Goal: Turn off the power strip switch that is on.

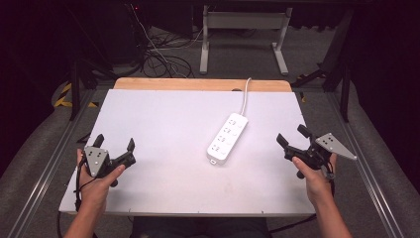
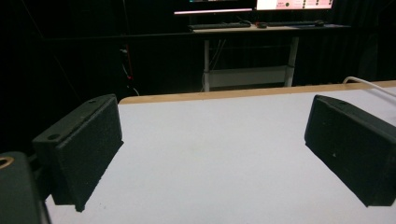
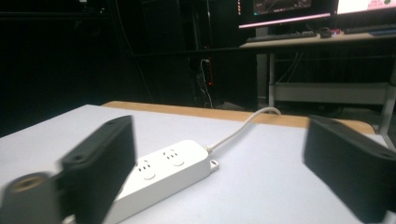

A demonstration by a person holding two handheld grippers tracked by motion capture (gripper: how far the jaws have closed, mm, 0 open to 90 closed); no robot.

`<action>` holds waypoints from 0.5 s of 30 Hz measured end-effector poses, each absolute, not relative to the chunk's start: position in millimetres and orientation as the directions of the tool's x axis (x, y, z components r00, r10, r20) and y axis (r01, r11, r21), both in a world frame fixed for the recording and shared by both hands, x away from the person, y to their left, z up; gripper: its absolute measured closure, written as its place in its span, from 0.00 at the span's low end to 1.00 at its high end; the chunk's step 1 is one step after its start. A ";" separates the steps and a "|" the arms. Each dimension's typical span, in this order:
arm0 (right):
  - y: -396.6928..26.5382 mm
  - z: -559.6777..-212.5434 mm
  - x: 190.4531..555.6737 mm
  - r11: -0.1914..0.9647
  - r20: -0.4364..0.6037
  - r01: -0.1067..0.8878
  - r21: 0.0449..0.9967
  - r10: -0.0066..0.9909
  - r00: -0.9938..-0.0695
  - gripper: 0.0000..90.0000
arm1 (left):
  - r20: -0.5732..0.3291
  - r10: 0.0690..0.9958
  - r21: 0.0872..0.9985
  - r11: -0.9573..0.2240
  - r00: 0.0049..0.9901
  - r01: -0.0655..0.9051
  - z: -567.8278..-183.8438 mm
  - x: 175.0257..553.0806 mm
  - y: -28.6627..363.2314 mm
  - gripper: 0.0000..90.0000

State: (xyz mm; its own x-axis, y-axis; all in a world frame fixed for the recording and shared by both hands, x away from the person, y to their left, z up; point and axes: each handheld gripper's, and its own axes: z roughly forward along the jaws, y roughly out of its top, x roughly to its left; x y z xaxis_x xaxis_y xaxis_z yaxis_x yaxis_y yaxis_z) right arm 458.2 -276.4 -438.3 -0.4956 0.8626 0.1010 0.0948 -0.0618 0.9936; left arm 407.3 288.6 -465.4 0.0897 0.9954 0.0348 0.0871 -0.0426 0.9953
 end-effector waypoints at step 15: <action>-281.3 -440.0 455.4 -0.030 0.075 0.098 0.995 0.863 -0.500 0.02 | 0.041 0.994 0.995 -0.049 0.099 0.085 -465.5 407.1 287.1 0.05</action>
